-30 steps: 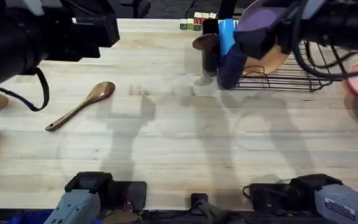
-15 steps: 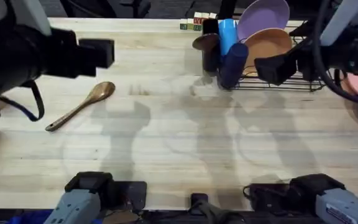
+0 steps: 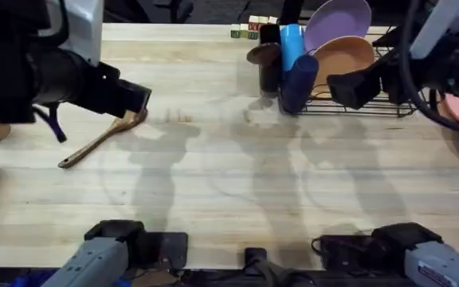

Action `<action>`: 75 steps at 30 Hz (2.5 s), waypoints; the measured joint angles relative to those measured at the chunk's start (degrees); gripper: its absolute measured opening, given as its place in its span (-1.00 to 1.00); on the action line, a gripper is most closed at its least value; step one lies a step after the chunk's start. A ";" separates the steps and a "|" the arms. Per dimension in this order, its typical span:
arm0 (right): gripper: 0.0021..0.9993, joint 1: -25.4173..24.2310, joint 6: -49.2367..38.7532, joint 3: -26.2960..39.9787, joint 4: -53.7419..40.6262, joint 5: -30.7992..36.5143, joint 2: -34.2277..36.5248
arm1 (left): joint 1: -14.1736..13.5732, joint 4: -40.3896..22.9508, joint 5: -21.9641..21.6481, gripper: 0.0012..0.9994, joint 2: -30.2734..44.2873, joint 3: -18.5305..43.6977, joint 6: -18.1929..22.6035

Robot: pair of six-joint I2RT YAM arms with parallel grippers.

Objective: Pick up the spoon on the table one by one and put them onto the rack

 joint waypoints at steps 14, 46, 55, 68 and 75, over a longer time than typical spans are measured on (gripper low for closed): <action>0.99 0.00 -1.36 0.00 -0.02 0.02 0.00 | 2.42 1.78 -3.23 0.99 10.65 0.02 6.60; 0.99 0.02 -4.33 0.00 -0.66 3.45 0.00 | 31.45 -0.17 14.36 0.99 14.72 0.02 34.30; 0.99 0.00 -4.35 0.00 -0.66 3.76 0.02 | 31.45 -1.34 14.51 0.99 14.72 0.02 35.30; 0.99 0.00 -4.98 0.00 -0.66 4.13 0.00 | 31.45 -0.89 16.52 0.99 18.66 0.02 35.37; 0.99 0.00 -5.22 0.00 -0.66 4.31 0.02 | 31.45 -0.33 16.90 0.99 27.85 0.02 35.52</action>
